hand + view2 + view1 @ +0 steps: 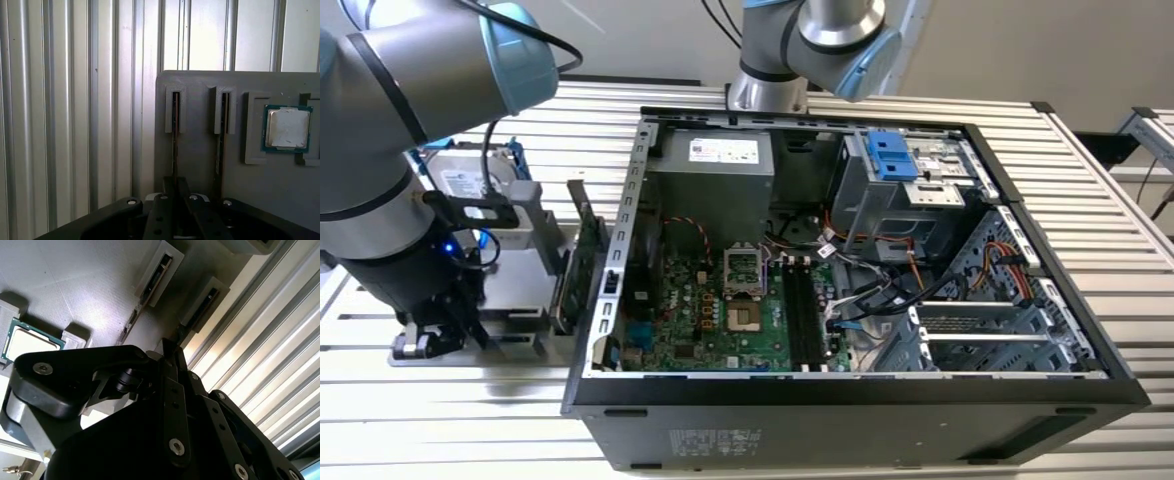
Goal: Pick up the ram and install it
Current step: 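Pick up the ram and move it above insertion slot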
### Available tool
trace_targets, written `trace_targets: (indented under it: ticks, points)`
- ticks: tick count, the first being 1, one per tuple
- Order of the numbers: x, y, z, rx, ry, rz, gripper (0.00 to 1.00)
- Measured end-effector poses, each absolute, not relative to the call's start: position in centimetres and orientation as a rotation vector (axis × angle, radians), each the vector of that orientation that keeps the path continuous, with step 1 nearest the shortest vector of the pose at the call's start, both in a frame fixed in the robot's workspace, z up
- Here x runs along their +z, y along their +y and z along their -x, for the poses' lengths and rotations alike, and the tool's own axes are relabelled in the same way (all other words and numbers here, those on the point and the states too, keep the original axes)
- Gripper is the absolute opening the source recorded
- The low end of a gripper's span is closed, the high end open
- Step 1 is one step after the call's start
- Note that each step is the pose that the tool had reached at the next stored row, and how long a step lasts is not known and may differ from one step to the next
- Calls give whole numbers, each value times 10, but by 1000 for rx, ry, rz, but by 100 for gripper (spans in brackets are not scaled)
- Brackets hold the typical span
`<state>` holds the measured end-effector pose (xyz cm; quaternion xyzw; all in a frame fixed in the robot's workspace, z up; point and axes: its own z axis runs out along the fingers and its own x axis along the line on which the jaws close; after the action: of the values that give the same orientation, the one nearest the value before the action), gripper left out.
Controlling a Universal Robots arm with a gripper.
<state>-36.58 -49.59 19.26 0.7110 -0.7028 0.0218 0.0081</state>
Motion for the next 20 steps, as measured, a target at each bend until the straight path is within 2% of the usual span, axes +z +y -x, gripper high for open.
trace_targets:
  ticks: [20]
  points:
    - [210, -496, 366, 68, -2197, -2222, 0]
